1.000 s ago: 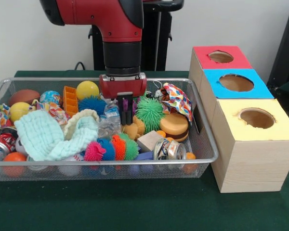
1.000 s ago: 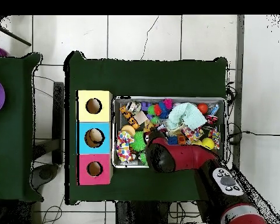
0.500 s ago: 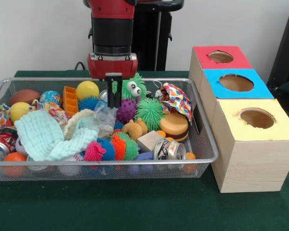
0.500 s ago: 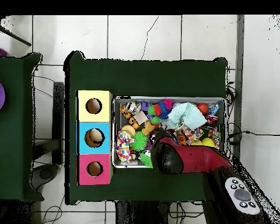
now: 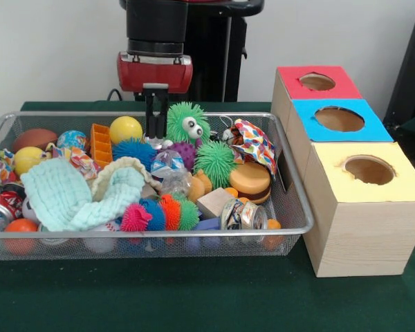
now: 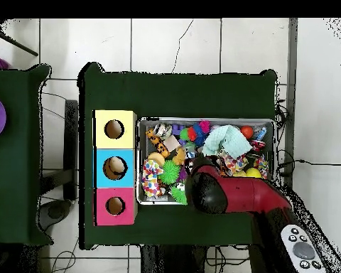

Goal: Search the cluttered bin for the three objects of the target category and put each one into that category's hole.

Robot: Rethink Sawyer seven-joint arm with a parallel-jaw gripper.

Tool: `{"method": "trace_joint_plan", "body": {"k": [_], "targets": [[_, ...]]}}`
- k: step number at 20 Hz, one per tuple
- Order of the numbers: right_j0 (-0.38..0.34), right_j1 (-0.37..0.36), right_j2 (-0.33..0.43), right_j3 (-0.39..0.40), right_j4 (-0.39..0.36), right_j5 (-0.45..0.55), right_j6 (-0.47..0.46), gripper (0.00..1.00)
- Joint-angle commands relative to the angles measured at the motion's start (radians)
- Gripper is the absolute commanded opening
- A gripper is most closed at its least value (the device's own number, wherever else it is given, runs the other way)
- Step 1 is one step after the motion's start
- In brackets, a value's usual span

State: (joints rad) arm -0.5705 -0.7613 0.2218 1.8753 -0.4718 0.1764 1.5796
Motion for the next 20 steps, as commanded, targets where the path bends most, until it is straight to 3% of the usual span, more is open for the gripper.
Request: {"method": "trace_joint_plan", "body": {"k": [1, 11, 20], "targets": [[-0.002, 0.084, 0.073, 0.029, 0.018, 0.034, 0.094, 0.0], [0.037, 0.174, 0.043, 0.036, 0.017, -0.097, 0.169, 0.0], [0.059, 0.179, 0.037, 0.073, 0.051, -0.13, 0.199, 0.0]]}}
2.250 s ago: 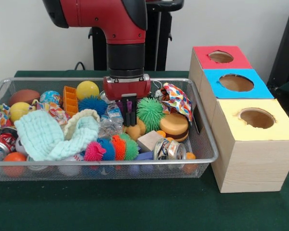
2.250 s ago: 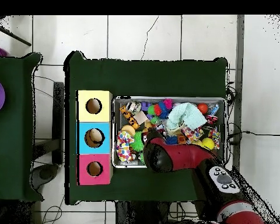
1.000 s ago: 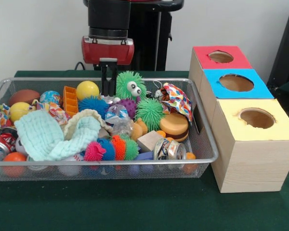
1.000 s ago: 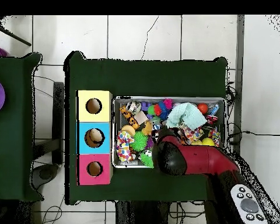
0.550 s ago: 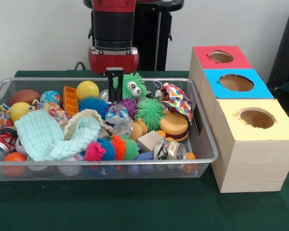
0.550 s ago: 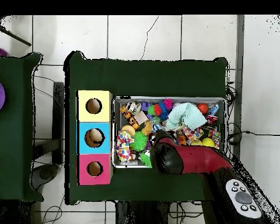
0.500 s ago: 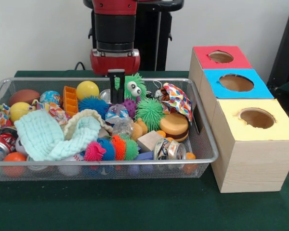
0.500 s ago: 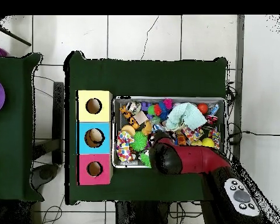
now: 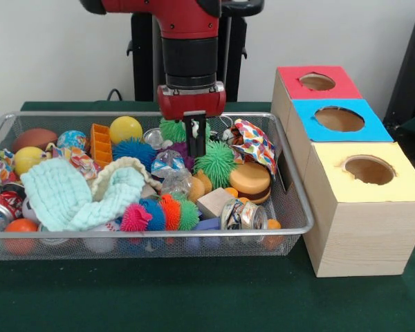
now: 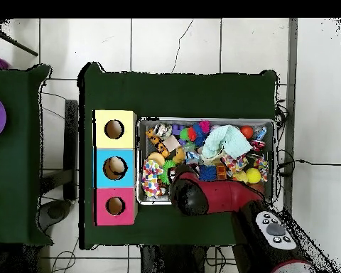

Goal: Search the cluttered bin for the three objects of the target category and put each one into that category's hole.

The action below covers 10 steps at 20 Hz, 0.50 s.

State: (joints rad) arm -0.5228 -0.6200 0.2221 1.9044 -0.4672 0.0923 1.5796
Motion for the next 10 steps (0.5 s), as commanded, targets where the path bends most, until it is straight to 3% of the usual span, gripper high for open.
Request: {"method": "trace_joint_plan", "body": {"k": [1, 9, 10], "targets": [[0.013, 0.036, 0.037, 0.046, 0.051, -0.048, 0.2, 0.0], [0.044, 0.063, -0.002, 0.009, 0.051, -0.112, 0.194, 0.0], [0.061, 0.065, -0.028, 0.001, 0.043, -0.165, 0.2, 1.0]]}}
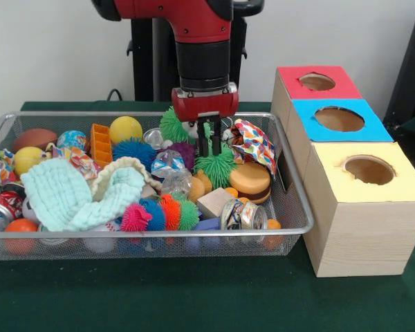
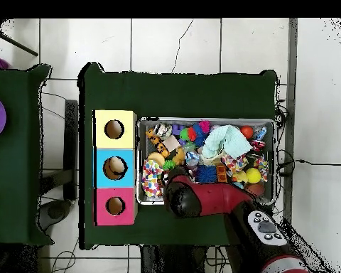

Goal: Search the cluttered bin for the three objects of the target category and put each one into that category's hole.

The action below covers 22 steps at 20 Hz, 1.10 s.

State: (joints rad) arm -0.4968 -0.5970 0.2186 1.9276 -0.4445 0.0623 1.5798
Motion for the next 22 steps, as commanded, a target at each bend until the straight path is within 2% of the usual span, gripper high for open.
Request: {"method": "trace_joint_plan", "body": {"k": [1, 5, 9, 19, 22], "targets": [[0.039, 0.044, -0.03, -0.024, 0.02, -0.149, 0.203, 1.0], [0.039, 0.051, -0.032, -0.03, 0.019, -0.177, 0.199, 1.0], [0.027, 0.063, -0.011, -0.044, 0.048, -0.099, 0.175, 1.0], [0.022, 0.137, -0.039, -0.099, 0.035, -0.178, 0.166, 1.0], [-0.006, 0.135, -0.02, -0.108, 0.023, -0.151, 0.145, 1.0]]}}
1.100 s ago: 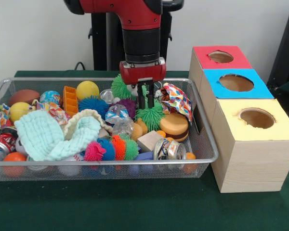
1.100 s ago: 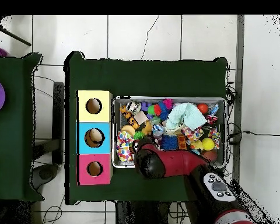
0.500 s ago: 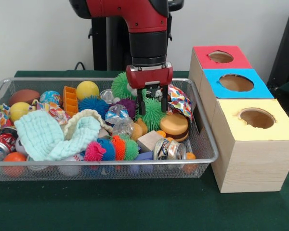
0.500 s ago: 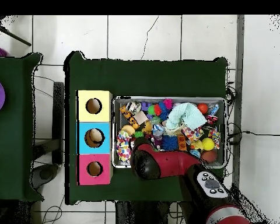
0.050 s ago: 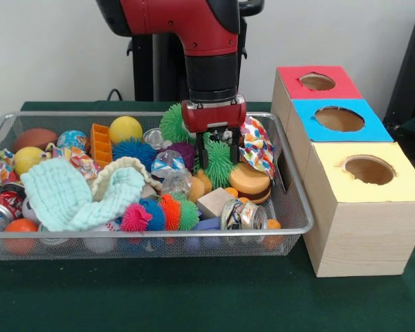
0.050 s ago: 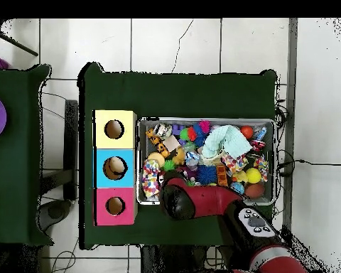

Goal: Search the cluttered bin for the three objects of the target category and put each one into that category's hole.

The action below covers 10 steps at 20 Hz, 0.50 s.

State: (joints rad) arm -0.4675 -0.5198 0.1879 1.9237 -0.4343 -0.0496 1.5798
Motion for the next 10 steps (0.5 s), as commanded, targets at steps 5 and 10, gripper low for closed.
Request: {"method": "trace_joint_plan", "body": {"k": [5, 10], "targets": [[-0.084, 0.036, 0.049, -0.106, 0.002, 0.023, 0.108, 1.0], [-0.108, 0.028, 0.057, -0.1, -0.007, 0.024, 0.1, 1.0]]}}
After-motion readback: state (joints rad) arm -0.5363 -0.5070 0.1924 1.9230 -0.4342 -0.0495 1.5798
